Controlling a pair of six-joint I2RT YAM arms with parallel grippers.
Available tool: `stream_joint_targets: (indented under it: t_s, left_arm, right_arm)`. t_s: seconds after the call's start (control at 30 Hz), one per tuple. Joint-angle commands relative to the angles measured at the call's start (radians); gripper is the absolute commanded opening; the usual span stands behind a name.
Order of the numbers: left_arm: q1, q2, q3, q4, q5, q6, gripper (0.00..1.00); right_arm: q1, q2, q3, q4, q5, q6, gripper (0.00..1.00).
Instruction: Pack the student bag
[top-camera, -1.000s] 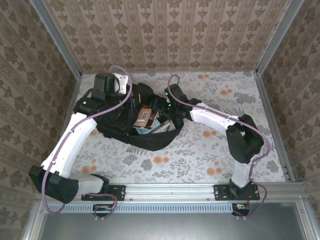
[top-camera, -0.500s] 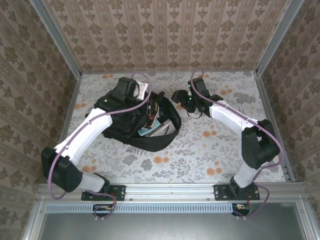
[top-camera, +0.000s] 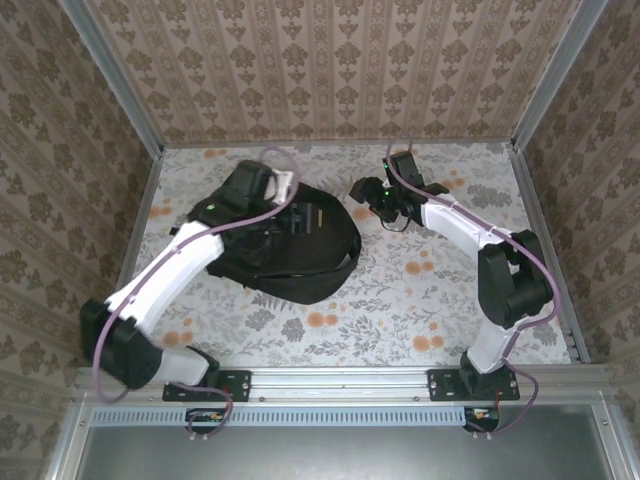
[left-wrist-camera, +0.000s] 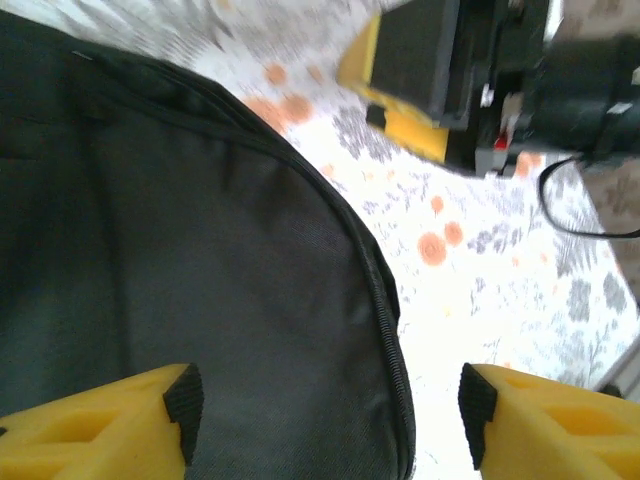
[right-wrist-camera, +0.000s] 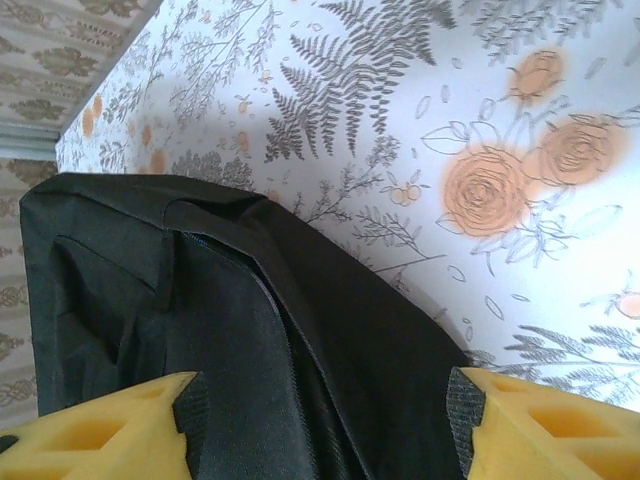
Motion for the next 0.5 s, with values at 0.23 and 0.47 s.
stream_joint_targets:
  t_s: [0.23,0.47]
  left_arm:
    - [0.31,-0.4,-0.252,-0.278,-0.179,-0.293,0.88]
    - [0.401,-0.466,-0.428,-0.349,-0.218,-0.476,0.89]
  right_arm:
    - [0.009,0.221,0.262,-0.169,-0.179,-0.2,0.7]
    - [0.03,0.318,0.325,-0.235,-0.185,-0.289,0.65]
